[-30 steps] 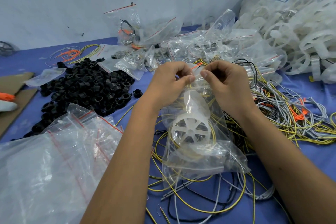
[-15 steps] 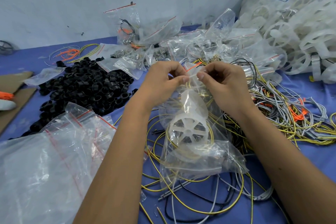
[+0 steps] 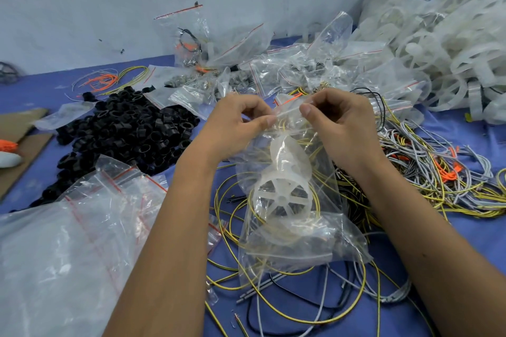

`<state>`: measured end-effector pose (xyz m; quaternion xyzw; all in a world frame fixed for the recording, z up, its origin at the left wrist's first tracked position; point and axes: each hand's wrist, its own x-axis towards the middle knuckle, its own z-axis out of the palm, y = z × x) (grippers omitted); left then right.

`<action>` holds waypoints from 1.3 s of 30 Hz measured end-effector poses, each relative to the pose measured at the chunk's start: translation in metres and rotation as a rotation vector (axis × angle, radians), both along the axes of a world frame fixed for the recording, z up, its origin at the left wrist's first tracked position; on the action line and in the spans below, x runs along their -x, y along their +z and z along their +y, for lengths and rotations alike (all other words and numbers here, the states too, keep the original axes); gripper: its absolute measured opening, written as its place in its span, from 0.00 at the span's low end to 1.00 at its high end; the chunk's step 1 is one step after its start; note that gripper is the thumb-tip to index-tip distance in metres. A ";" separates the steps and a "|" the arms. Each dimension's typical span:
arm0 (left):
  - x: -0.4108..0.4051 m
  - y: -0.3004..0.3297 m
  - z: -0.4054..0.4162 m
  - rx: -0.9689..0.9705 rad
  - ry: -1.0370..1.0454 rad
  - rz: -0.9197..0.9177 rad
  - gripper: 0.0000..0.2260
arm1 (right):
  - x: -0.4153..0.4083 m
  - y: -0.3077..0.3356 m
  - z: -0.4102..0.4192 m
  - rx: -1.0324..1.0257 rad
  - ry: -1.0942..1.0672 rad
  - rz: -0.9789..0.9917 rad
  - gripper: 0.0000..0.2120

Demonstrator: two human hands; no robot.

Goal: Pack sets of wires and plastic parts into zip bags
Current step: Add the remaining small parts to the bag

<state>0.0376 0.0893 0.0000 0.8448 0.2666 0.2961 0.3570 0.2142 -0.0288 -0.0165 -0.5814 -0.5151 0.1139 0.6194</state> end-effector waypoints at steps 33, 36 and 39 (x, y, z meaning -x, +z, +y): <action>0.054 -0.017 0.019 0.410 0.075 -0.276 0.05 | -0.010 -0.003 0.002 -0.034 -0.043 0.258 0.07; 0.061 -0.018 0.021 0.453 0.063 -0.271 0.04 | -0.010 -0.002 0.002 -0.033 -0.052 0.251 0.07; 0.062 -0.020 0.023 0.450 0.097 -0.253 0.06 | -0.011 -0.002 0.001 -0.034 -0.054 0.244 0.07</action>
